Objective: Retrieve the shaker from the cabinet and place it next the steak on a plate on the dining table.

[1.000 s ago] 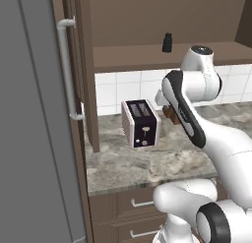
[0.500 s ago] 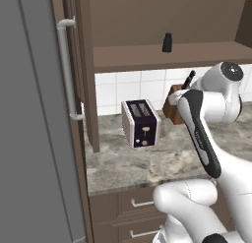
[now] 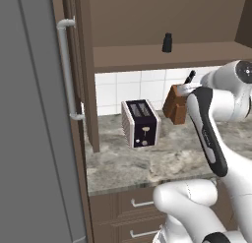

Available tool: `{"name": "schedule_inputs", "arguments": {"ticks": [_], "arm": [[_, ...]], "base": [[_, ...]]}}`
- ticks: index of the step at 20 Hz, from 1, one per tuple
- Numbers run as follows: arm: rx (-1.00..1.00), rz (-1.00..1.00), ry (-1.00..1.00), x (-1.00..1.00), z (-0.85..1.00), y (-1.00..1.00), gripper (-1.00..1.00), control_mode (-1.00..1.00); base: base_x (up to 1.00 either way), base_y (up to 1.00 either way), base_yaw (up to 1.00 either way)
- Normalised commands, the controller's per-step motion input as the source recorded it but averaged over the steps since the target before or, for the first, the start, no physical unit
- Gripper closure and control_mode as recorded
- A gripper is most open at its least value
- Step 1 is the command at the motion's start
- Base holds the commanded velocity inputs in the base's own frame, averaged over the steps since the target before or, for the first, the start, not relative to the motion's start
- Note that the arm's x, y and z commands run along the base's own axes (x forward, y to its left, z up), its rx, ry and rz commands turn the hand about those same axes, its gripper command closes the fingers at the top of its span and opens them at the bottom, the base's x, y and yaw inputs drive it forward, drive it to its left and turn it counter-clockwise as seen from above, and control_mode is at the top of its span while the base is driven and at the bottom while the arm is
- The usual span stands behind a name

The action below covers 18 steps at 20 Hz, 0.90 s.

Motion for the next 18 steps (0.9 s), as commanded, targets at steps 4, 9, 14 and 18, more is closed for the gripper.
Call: {"name": "schedule_inputs", "arguments": {"ticks": [4, 9, 14, 18], "arm": [[0.0, 0.0, 0.02, 0.09, 0.46, -0.04, -1.0, -1.0], [0.0, -0.01, 0.02, 0.16, 0.4, -0.07, -1.0, -1.0], [0.0, -0.02, 0.0, 0.11, 0.39, -0.03, -1.0, -1.0], [0.0, -0.01, 0.0, 0.15, 0.32, 0.0, -1.0, -1.0]], "base": [[0.0, 0.0, 0.0], [0.0, 0.0, 0.0], [0.0, 0.0, 0.0], [0.0, 0.0, 0.0]]}}
